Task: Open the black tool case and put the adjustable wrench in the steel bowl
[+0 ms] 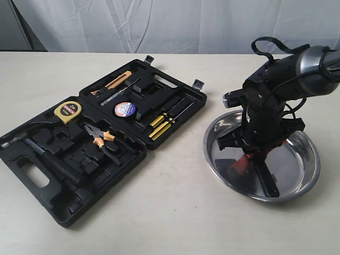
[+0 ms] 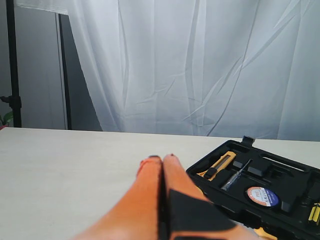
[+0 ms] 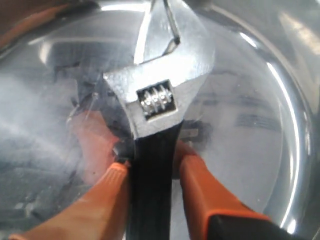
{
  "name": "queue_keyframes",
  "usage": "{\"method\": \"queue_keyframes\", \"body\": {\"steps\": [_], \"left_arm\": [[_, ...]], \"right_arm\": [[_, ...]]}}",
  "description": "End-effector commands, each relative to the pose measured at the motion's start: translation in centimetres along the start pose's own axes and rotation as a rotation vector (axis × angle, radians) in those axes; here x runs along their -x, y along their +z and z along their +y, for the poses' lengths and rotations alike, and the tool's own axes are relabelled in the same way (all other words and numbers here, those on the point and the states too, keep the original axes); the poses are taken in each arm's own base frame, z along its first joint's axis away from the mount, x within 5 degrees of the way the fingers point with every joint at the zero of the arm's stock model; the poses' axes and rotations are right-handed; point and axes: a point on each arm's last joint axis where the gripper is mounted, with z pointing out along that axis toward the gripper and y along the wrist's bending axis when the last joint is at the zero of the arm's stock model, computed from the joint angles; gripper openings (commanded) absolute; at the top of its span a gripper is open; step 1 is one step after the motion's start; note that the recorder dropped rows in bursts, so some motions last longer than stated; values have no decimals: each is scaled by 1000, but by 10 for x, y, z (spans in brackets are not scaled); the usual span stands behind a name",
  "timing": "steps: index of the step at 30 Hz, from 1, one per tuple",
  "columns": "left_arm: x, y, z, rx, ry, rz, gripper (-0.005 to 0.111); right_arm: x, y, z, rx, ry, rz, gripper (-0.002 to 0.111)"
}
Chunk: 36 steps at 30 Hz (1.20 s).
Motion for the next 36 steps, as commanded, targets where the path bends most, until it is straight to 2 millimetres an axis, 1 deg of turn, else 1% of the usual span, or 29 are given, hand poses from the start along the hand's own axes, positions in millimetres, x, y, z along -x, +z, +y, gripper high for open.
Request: {"method": "queue_keyframes", "body": {"steps": [1,6,9,15,18,19,20,23,24,25,26,27,28,29,31,33,36], "left_arm": [[-1,0,0,-5,-2,0,0],[-1,0,0,-5,-2,0,0],[-1,0,0,-5,-2,0,0],[-1,0,0,-5,-2,0,0],[-1,0,0,-5,-2,0,0],[-1,0,0,-5,-2,0,0],[-1,0,0,-5,-2,0,0],[-1,0,0,-5,-2,0,0],[-1,0,0,-5,-2,0,0],[-1,0,0,-5,-2,0,0],[-1,0,0,-5,-2,0,0],[-1,0,0,-5,-2,0,0],[-1,0,0,-5,-2,0,0],[-1,0,0,-5,-2,0,0],[-1,0,0,-5,-2,0,0],[-1,0,0,-5,-2,0,0],[-1,0,0,-5,-2,0,0]], "right_arm": [[-8,1,-3,-15,17,76,42],[-8,-14,-6,-5,26,56,42],[-9,-30,-10,-4,37,30,42],[-15,-73,-22,0,64,-36,42],[-22,-96,-29,3,88,-54,41],[-27,-104,-32,3,92,-64,38],[-31,-113,-35,6,99,-82,31],[-51,-138,-42,30,104,-147,2],[-59,-146,-43,41,105,-171,0],[-77,-164,-46,76,112,-218,0],[-87,-171,-47,93,113,-245,0],[-102,-182,-50,125,119,-290,0],[-110,-187,-52,147,131,-310,0],[-122,-197,-57,171,145,-348,0],[-135,-212,-65,194,161,-419,0],[-143,-221,-69,211,171,-470,0],[-150,-228,-74,211,161,-516,0]]}}
